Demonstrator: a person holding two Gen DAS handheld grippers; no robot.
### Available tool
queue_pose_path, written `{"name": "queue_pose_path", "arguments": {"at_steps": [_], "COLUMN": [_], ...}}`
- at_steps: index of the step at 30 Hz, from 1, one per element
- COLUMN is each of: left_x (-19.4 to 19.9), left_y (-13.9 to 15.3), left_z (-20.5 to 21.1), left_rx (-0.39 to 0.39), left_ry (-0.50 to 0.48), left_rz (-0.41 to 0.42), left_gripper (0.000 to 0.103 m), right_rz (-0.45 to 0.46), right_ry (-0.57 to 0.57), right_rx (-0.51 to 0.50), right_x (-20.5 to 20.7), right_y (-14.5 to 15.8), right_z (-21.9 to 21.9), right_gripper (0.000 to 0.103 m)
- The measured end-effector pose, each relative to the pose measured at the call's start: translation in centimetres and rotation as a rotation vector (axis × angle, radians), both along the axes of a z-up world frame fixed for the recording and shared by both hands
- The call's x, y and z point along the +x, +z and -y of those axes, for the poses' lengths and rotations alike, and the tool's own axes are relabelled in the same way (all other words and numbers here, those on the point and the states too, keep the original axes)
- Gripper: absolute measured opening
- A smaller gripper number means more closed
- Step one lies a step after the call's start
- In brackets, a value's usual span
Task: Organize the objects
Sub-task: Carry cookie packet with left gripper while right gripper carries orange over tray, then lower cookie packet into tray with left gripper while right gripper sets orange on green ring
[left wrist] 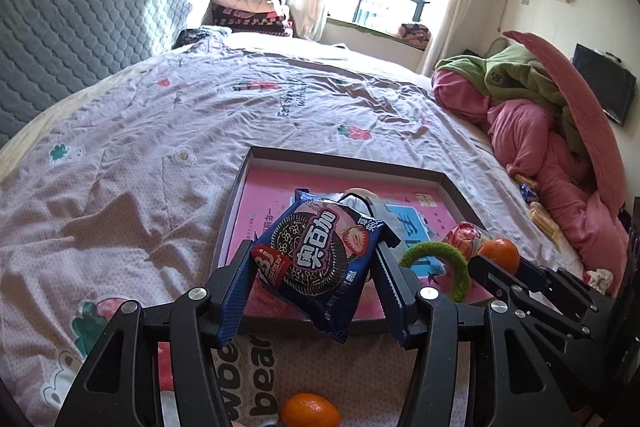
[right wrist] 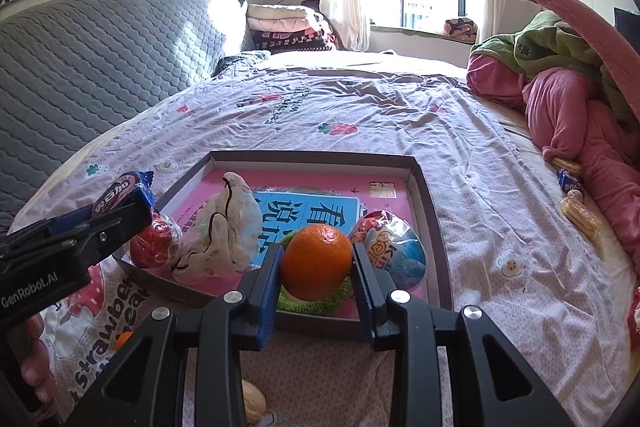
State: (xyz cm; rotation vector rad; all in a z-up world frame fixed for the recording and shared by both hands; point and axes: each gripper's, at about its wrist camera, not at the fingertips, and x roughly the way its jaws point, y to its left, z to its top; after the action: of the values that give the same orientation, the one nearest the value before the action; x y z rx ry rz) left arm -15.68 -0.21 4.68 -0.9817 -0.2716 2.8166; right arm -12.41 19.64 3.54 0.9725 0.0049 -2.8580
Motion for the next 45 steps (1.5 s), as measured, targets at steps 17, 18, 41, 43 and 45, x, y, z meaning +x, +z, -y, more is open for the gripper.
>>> {"name": "queue_pose_path", "arguments": {"at_steps": [17,18,41,43,45], "left_x": [-3.2,-3.3,-4.2,-4.3,-4.4], "left_y": [-0.3,-0.4,-1.7,-1.9,-2.1], "left_z": [0.6,0.6,-4.3,-4.6,-5.0], "left_rx": [-0.001,-0.002,-0.098,-0.104,-0.109], "left_ry": [0.053,0.054,-0.055,-0.06,-0.074], "left_rz": [-0.001,0.002,0.012,0.015,0.025], "left_gripper": [0.059,0.059,0.059,0.059,0.059], "right_rz": [0.006,0.003,0.035,0.044,0.047], "right_ry": [0.005,0.007,0.043,0.046,0.044], "right_rx": [-0.009,-0.01,0.037,0.037,0.046], "right_x": [-2.9,-3.0,-3.4,-3.3,-3.2], "right_y": [-0.5,-0.4,-1.5,-1.7,-1.8], "right_z": [0.6,0.7,0.9,0.6,0.4], "right_gripper": [0.034,0.034,0.034,0.034,0.034]}}
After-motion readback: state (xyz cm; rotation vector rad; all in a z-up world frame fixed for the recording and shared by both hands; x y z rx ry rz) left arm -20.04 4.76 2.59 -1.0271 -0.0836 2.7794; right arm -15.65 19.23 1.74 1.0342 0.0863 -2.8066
